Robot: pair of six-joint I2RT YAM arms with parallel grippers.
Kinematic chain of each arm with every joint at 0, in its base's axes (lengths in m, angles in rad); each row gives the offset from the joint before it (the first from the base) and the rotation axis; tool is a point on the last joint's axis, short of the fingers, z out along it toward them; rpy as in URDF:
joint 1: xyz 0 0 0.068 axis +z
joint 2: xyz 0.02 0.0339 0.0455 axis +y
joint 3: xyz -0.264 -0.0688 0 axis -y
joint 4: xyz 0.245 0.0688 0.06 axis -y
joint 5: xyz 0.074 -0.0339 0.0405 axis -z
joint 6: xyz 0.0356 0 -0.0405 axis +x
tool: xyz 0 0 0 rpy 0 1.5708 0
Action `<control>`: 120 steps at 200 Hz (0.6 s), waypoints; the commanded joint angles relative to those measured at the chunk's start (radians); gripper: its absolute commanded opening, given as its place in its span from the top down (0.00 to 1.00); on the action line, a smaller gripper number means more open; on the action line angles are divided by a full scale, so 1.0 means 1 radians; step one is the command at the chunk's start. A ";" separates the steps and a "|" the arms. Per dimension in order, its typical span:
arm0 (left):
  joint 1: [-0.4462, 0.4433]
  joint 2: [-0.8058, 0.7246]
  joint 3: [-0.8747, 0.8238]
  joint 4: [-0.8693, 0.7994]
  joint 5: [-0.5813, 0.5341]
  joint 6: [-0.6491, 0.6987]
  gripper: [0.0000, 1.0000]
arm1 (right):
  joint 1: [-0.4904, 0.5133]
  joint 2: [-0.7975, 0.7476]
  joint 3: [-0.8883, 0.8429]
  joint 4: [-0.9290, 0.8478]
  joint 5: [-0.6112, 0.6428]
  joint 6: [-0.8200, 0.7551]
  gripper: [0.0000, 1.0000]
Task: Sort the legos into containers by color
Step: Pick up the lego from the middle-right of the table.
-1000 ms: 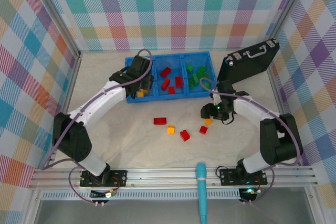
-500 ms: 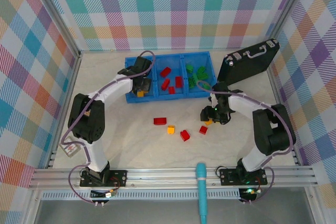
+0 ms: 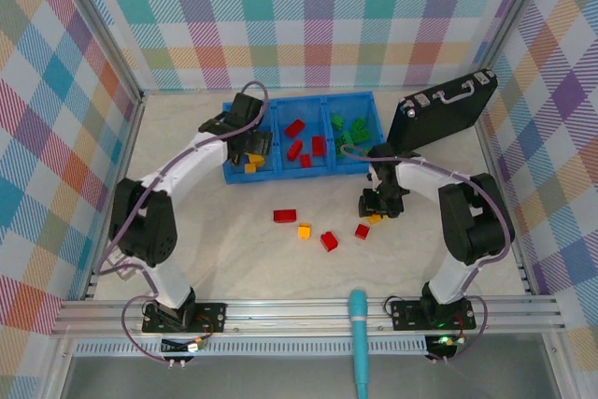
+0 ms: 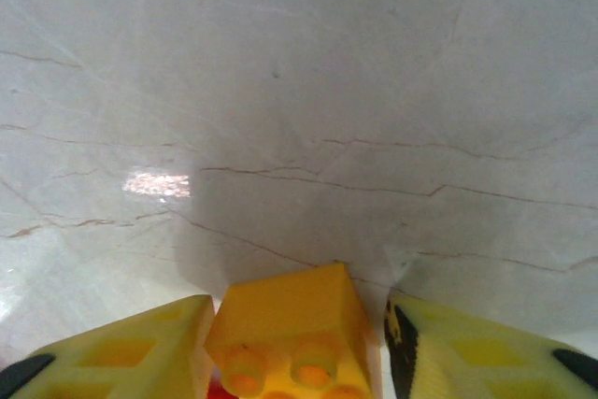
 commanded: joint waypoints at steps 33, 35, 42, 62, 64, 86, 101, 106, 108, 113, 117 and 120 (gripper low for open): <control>0.005 -0.258 -0.029 -0.053 -0.008 0.043 0.16 | 0.036 0.050 0.004 -0.050 0.029 0.016 0.64; 0.005 -0.267 -0.032 -0.054 -0.009 0.042 0.16 | 0.038 0.050 0.005 -0.052 0.029 0.018 0.64; 0.005 -0.301 -0.043 -0.056 -0.010 0.040 0.15 | 0.042 0.041 0.008 -0.059 0.031 0.020 0.65; 0.005 -0.401 -0.088 -0.069 -0.002 0.015 0.15 | 0.044 -0.011 0.042 -0.104 0.051 0.020 0.68; 0.005 -0.411 -0.097 -0.069 -0.002 0.011 0.15 | 0.044 -0.017 0.049 -0.111 0.055 0.019 0.68; 0.005 -0.520 -0.181 -0.122 -0.027 -0.039 0.15 | 0.044 -0.071 0.185 -0.205 0.096 -0.008 0.70; 0.005 -0.605 -0.255 -0.144 -0.038 -0.076 0.15 | 0.044 -0.077 0.321 -0.255 0.105 -0.038 0.70; 0.005 -0.633 -0.276 -0.150 -0.036 -0.082 0.15 | 0.044 -0.072 0.373 -0.269 0.105 -0.048 0.70; 0.005 -0.643 -0.284 -0.153 -0.038 -0.085 0.14 | 0.044 -0.067 0.394 -0.275 0.104 -0.054 0.70; 0.005 -0.666 -0.300 -0.161 -0.039 -0.090 0.14 | 0.044 -0.053 0.452 -0.290 0.097 -0.065 0.70; 0.006 -0.682 -0.310 -0.170 -0.043 -0.093 0.14 | 0.046 -0.036 0.491 -0.301 0.084 -0.079 0.70; 0.006 -0.694 -0.315 -0.180 -0.044 -0.093 0.14 | 0.046 -0.026 0.539 -0.313 0.071 -0.092 0.70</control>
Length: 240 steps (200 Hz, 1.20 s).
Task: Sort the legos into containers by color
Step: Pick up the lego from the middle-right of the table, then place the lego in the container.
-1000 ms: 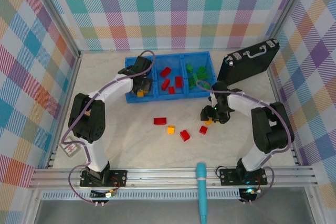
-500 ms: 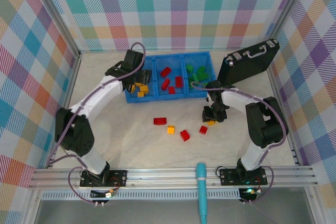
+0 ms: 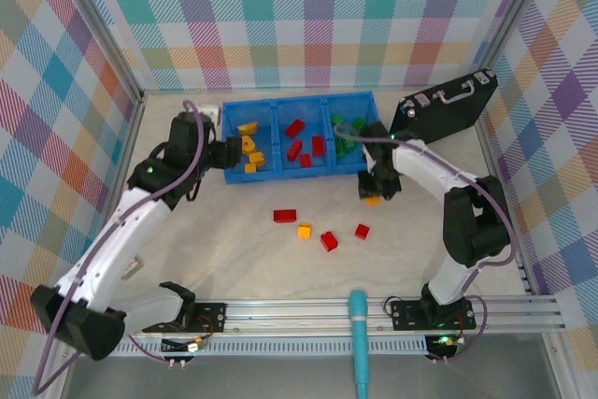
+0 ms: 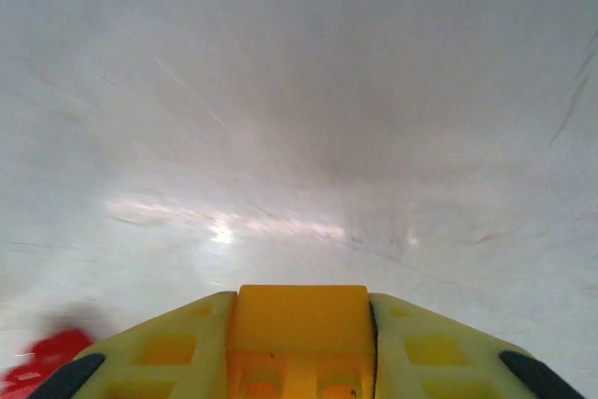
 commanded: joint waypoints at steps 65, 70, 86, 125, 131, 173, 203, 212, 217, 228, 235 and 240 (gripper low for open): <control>0.011 -0.273 -0.081 -0.255 -0.083 -0.013 0.05 | 0.139 0.565 1.310 -0.380 -0.022 -0.276 0.69; 0.011 -0.290 -0.092 -0.254 -0.081 -0.013 0.04 | 0.150 0.598 1.365 -0.379 -0.028 -0.283 0.69; 0.012 -0.336 -0.118 -0.251 -0.057 -0.023 0.02 | 0.173 0.631 1.397 -0.307 -0.047 -0.288 0.69; 0.014 -0.355 -0.156 -0.294 0.029 -0.052 0.02 | 0.225 0.541 1.098 0.062 -0.160 -0.300 0.71; 0.014 -0.356 -0.161 -0.300 0.033 -0.056 0.01 | 0.231 0.551 1.097 0.080 -0.196 -0.292 0.71; 0.014 -0.404 -0.168 -0.308 0.009 -0.080 0.00 | 0.290 0.648 1.147 0.141 -0.241 -0.278 0.72; 0.015 -0.427 -0.164 -0.316 -0.003 -0.092 0.00 | 0.330 0.672 1.043 0.266 -0.180 -0.311 0.73; 0.014 -0.422 -0.161 -0.322 0.015 -0.100 0.00 | 0.340 0.683 1.027 0.287 -0.144 -0.324 0.73; 0.014 -0.418 -0.162 -0.324 0.032 -0.104 0.00 | 0.348 0.687 1.013 0.300 -0.125 -0.336 0.73; 0.014 -0.406 -0.167 -0.331 0.049 -0.115 0.01 | 0.362 0.684 0.952 0.373 -0.080 -0.388 0.74; 0.014 -0.397 -0.173 -0.335 0.055 -0.122 0.02 | 0.369 0.683 0.899 0.443 -0.051 -0.417 0.73; 0.014 -0.393 -0.178 -0.333 0.062 -0.126 0.02 | 0.372 0.685 0.875 0.478 -0.025 -0.429 0.73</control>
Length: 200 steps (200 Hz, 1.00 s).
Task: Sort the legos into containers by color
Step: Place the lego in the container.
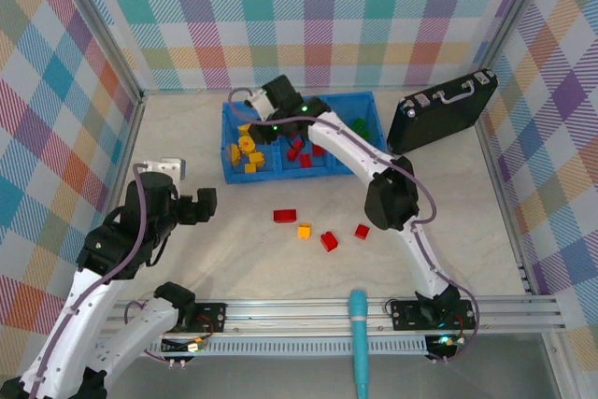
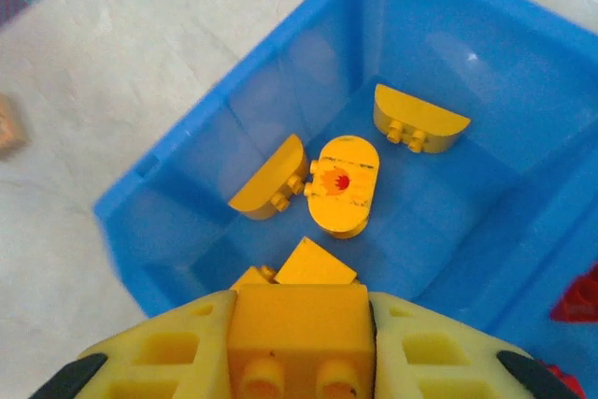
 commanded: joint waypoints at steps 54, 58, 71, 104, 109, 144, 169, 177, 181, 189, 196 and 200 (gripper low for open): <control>0.006 0.009 -0.061 -0.013 0.187 -0.142 0.05 | 0.051 0.110 -0.140 0.300 0.261 -0.169 0.71; 0.006 0.009 -0.067 -0.011 0.195 -0.151 0.06 | 0.052 0.117 -0.134 0.298 0.266 -0.176 0.71; 0.006 0.011 -0.075 -0.011 0.218 -0.181 0.06 | 0.058 0.134 -0.116 0.286 0.278 -0.194 0.70; 0.001 0.006 -0.113 0.012 0.275 -0.250 0.07 | 0.069 0.153 -0.109 0.284 0.295 -0.249 0.64; -0.001 0.006 -0.119 0.017 0.285 -0.259 0.07 | 0.070 0.153 -0.109 0.284 0.296 -0.253 0.63; -0.053 0.029 -0.153 0.045 0.287 -0.328 0.10 | 0.070 0.126 -0.113 0.289 0.267 -0.259 0.49; -0.168 0.070 -0.168 0.069 0.199 -0.386 0.10 | 0.071 0.073 -0.111 0.293 0.214 -0.250 0.44; -0.217 0.091 -0.174 0.082 0.165 -0.406 0.10 | 0.071 0.055 -0.107 0.288 0.195 -0.245 0.43; -0.243 0.106 -0.177 0.092 0.150 -0.418 0.10 | 0.071 0.045 -0.104 0.288 0.184 -0.242 0.43; -0.296 0.140 -0.178 0.112 0.120 -0.441 0.10 | 0.071 0.026 -0.102 0.284 0.163 -0.237 0.43; -0.343 0.177 -0.179 0.134 0.093 -0.463 0.10 | 0.071 0.007 -0.101 0.280 0.144 -0.232 0.43; -0.370 0.198 -0.179 0.150 0.080 -0.475 0.10 | 0.071 -0.005 -0.103 0.278 0.138 -0.230 0.43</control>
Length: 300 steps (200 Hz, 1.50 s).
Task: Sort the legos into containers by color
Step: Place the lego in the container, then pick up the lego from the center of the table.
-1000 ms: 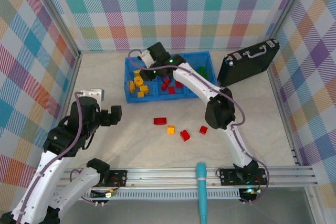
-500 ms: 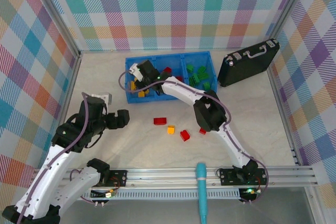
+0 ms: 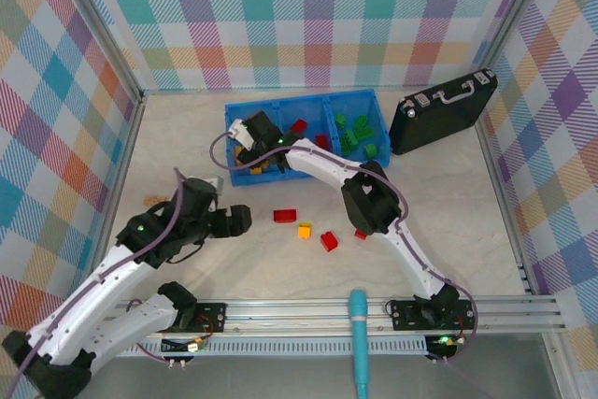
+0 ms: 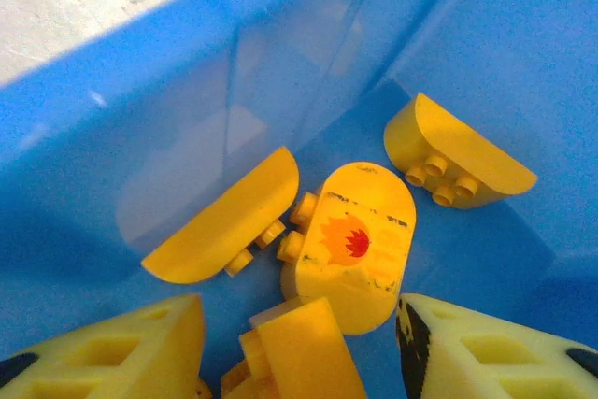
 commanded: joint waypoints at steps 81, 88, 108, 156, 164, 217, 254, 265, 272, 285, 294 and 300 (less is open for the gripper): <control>-0.407 0.617 0.092 0.381 -0.172 -0.234 0.12 | -0.030 -0.443 -0.203 -0.037 -0.068 -0.001 0.38; -0.415 0.659 0.111 0.396 -0.171 -0.232 0.13 | -0.037 -0.477 -0.243 -0.036 -0.049 0.002 0.38; -0.421 0.753 0.153 0.418 -0.179 -0.244 0.14 | -0.056 -0.578 -0.384 -0.040 0.076 0.012 0.37; -0.418 0.924 0.254 0.407 -0.179 -0.234 0.17 | -0.233 -0.920 -0.818 -0.047 0.087 0.291 0.36; -0.418 0.942 0.263 0.406 -0.176 -0.234 0.17 | -0.264 -0.971 -0.876 -0.042 0.077 0.331 0.36; -0.416 1.014 0.308 0.351 -0.200 -0.228 0.19 | -0.452 -1.136 -1.064 -0.044 0.102 0.471 0.35; -0.406 1.025 0.310 0.319 -0.221 -0.229 0.22 | -0.496 -1.141 -1.125 -0.054 0.057 0.480 0.35; -0.403 1.018 0.305 0.317 -0.231 -0.228 0.23 | -0.502 -1.140 -1.142 -0.052 0.043 0.480 0.35; -0.401 1.015 0.302 0.314 -0.235 -0.228 0.23 | -0.505 -1.138 -1.150 -0.052 0.039 0.481 0.35; -0.394 1.016 0.303 0.314 -0.231 -0.220 0.25 | -0.506 -1.131 -1.160 -0.050 0.036 0.481 0.35; -0.390 1.023 0.303 0.319 -0.226 -0.215 0.28 | -0.509 -1.126 -1.161 -0.052 0.035 0.481 0.35; -0.387 1.028 0.304 0.325 -0.219 -0.213 0.29 | -0.511 -1.123 -1.163 -0.052 0.033 0.481 0.35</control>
